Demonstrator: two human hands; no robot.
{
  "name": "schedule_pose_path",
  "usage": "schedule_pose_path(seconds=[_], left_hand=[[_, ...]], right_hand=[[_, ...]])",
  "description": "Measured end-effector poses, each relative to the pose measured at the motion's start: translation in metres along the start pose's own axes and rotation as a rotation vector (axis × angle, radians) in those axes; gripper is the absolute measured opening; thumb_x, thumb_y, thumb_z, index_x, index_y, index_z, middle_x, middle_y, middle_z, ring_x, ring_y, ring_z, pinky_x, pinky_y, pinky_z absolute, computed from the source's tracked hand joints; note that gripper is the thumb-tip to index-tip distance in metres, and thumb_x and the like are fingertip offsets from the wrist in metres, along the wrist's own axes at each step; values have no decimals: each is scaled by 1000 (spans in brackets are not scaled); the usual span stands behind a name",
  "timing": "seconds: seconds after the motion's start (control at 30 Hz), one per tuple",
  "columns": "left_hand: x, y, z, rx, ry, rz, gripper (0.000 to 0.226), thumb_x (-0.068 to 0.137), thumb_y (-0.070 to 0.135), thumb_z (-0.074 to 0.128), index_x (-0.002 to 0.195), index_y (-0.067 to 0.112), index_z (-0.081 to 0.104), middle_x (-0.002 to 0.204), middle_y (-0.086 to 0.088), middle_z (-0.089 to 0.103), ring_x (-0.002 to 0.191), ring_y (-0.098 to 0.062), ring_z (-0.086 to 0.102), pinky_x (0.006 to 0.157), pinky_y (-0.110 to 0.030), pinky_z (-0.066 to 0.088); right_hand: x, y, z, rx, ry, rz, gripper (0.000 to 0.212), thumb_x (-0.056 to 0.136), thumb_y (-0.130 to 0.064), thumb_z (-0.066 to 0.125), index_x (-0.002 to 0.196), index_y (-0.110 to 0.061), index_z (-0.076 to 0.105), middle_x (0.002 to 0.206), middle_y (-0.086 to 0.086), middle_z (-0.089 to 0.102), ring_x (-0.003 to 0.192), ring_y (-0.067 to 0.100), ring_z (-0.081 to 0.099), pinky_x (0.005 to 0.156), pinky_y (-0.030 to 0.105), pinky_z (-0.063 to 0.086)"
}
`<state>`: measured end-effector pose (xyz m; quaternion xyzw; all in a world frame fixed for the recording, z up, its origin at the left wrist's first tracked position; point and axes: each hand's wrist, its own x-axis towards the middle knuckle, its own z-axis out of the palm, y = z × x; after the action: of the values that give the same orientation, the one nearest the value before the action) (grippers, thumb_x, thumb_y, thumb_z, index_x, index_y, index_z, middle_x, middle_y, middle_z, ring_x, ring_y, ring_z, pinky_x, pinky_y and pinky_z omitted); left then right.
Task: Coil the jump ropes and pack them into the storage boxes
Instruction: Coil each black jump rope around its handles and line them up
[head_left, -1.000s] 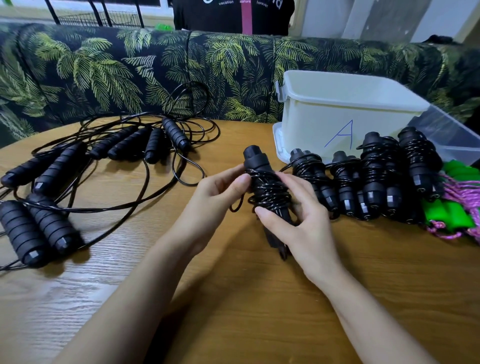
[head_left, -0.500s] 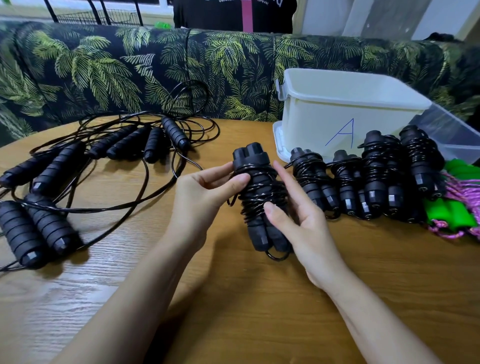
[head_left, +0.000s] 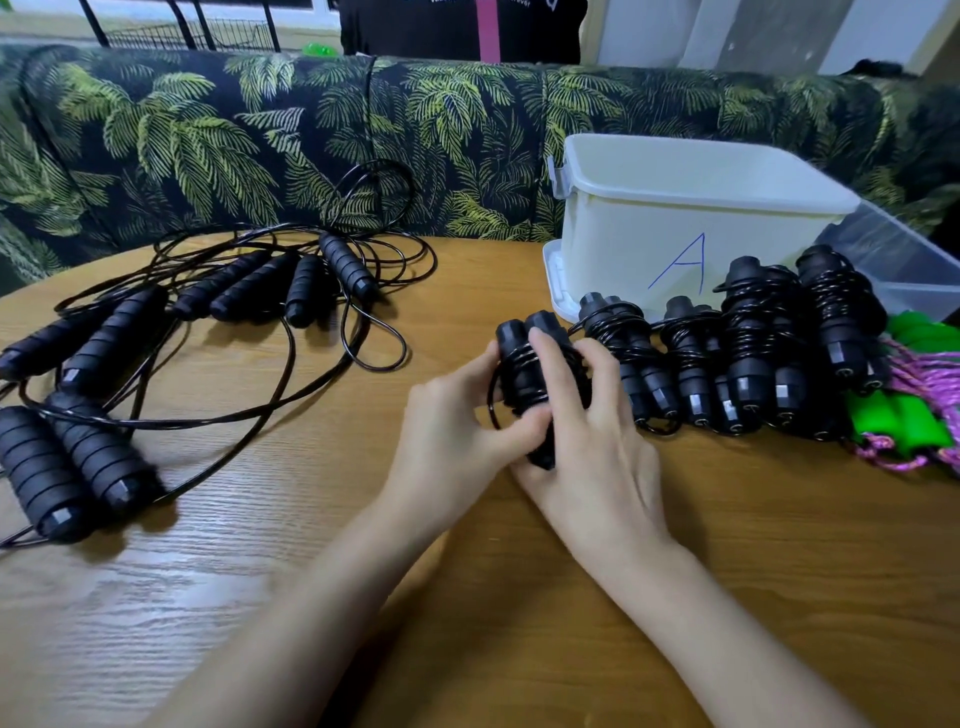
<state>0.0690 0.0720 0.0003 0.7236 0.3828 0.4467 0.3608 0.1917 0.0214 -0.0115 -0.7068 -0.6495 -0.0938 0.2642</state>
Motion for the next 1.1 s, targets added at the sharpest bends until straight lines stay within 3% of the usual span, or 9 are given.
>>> schedule_pose_path(seconds=[0.1, 0.17, 0.27, 0.37, 0.53, 0.67, 0.73, 0.83, 1.1], left_hand=[[-2, -2, 4, 136, -127, 99, 86, 74, 44, 61, 151, 14, 36, 115, 10, 68, 105, -3, 62, 91, -19, 46], [-1, -3, 3, 283, -159, 181, 80, 86, 41, 55, 153, 9, 28, 114, -5, 69, 93, -9, 58, 78, -22, 43], [3, -3, -1, 440, -92, 280, 63, 96, 46, 46, 146, 8, 43, 112, -12, 71, 89, -22, 64, 71, -30, 48], [5, -3, -5, 518, 125, 383, 45, 95, 42, 47, 108, 8, 73, 83, -7, 75, 68, -26, 70, 51, -34, 53], [10, -6, -19, 174, 231, 120, 39, 92, 44, 63, 68, 13, 64, 57, 5, 68, 59, -5, 68, 62, -38, 56], [17, -8, -26, -2, 210, -17, 41, 88, 47, 65, 63, 15, 61, 79, 0, 72, 79, -18, 70, 76, -50, 56], [18, -5, -29, -167, 159, -117, 40, 92, 38, 66, 69, 4, 64, 91, 0, 74, 88, -16, 70, 79, -42, 58], [19, 1, -33, -392, 102, -235, 42, 93, 25, 64, 83, -15, 62, 78, -7, 71, 75, -15, 68, 68, -26, 54], [23, 12, -45, -707, -12, -533, 29, 74, 29, 66, 49, 15, 68, 52, 5, 57, 44, -4, 51, 45, -12, 43]], right_hand=[[2, 7, 0, 19, 45, -15, 91, 70, -24, 73, 150, -27, 30, 142, 8, 34, 109, 34, 60, 53, 36, 54], [3, 8, 0, 74, 56, -5, 80, 75, -29, 68, 146, -27, 32, 140, 6, 35, 103, 33, 62, 54, 37, 53], [4, 8, 0, 136, 45, 16, 81, 74, -35, 78, 139, -29, 32, 138, 2, 39, 100, 31, 64, 55, 32, 48], [5, 10, 1, 169, 34, 33, 89, 65, -36, 87, 131, -26, 29, 140, 0, 41, 104, 30, 64, 60, 27, 38], [4, 8, 0, 189, 58, -43, 88, 63, -35, 89, 130, -28, 32, 139, -3, 43, 111, 25, 61, 66, 35, 54], [2, 7, -4, 278, 72, -116, 86, 63, -34, 89, 131, -27, 36, 139, -5, 44, 113, 20, 58, 73, 38, 58], [0, 6, -7, 327, 73, -152, 86, 63, -33, 88, 131, -27, 37, 140, -8, 42, 114, 15, 54, 75, 37, 58], [-3, 5, -9, 391, 42, -182, 86, 64, -33, 87, 133, -30, 36, 140, -13, 37, 113, 9, 51, 80, 33, 56], [-7, 4, -10, 591, -5, -210, 87, 65, -45, 75, 141, -35, 35, 137, -34, 31, 121, -21, 36, 96, 1, 33]])
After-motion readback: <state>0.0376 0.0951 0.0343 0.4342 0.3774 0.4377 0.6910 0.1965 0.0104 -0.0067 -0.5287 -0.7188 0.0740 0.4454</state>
